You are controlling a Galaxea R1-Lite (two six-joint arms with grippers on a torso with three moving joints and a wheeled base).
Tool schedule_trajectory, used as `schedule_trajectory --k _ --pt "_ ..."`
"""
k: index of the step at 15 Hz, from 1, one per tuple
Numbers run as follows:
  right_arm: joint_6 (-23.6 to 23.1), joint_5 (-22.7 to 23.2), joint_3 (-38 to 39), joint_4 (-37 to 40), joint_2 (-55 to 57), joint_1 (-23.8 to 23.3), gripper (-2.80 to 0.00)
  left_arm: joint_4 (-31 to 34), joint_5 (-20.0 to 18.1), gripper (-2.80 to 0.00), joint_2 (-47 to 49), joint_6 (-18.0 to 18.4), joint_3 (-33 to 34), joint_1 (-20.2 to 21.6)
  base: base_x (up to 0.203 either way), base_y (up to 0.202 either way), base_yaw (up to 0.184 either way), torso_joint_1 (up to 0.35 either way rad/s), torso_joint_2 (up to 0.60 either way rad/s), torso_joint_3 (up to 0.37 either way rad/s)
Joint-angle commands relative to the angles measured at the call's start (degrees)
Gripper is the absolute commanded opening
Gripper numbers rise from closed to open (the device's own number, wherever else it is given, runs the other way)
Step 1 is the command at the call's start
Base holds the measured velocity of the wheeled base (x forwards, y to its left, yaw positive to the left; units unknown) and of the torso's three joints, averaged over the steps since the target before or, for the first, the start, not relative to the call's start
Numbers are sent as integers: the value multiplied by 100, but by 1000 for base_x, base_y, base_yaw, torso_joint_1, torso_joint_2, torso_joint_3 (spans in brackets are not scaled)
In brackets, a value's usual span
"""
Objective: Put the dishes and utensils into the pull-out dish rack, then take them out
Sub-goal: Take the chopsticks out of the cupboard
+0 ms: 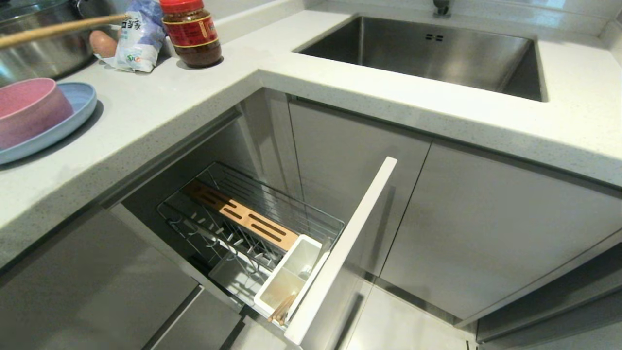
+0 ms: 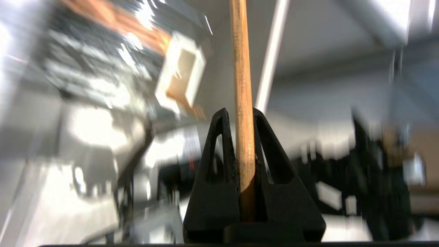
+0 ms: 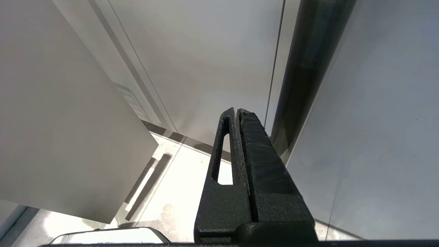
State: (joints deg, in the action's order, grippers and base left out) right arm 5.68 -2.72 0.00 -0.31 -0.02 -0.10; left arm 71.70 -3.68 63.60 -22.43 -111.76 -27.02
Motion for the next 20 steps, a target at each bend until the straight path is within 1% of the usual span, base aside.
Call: schedule_trajectory --k 1,4,5,7,9,10,11,12,14,16,17,20 --pt "4 -1 0 -4 -24 1 -280 -340 1 -280 -357 3 11 1197 0 0 0 0 0 0" --pt "4 -1 0 -4 -24 1 -280 -627 46 -280 -592 9 25 2750 0 0 0 0 0 0" --pt "4 -1 0 -4 -24 1 -280 -662 122 -280 -654 7 86 3254 0 0 0 0 0 0" --pt "4 -1 0 -4 -24 4 -280 -721 493 -280 -742 9 351 4181 0 0 0 0 0 0" --pt "4 -1 0 -4 -24 1 -280 -740 981 -280 -726 15 891 4839 0 0 0 0 0 0" --pt "4 -1 0 -4 -24 1 -280 -744 1144 -280 -693 13 1191 5061 0 0 0 0 0 0" --pt "4 -1 0 -4 -24 1 -280 -751 1232 -280 -644 17 1424 5262 0 0 0 0 0 0" --pt "4 -1 0 -4 -24 3 -280 -789 1265 -280 -550 18 1651 5362 0 0 0 0 0 0" --pt "4 -1 0 -4 -24 4 -280 -1207 1285 -280 -344 19 2215 5539 0 0 0 0 0 0" --pt "4 -1 0 -4 -24 4 -280 -1962 1290 -280 -218 21 2743 5585 0 0 0 0 0 0" --pt "4 -1 0 -4 -24 1 -280 -2213 1284 -280 -146 20 2972 5591 0 0 0 0 0 0" --pt "4 -1 0 -4 -24 1 -280 -2413 1177 -280 87 11 3116 5559 0 0 0 0 0 0"
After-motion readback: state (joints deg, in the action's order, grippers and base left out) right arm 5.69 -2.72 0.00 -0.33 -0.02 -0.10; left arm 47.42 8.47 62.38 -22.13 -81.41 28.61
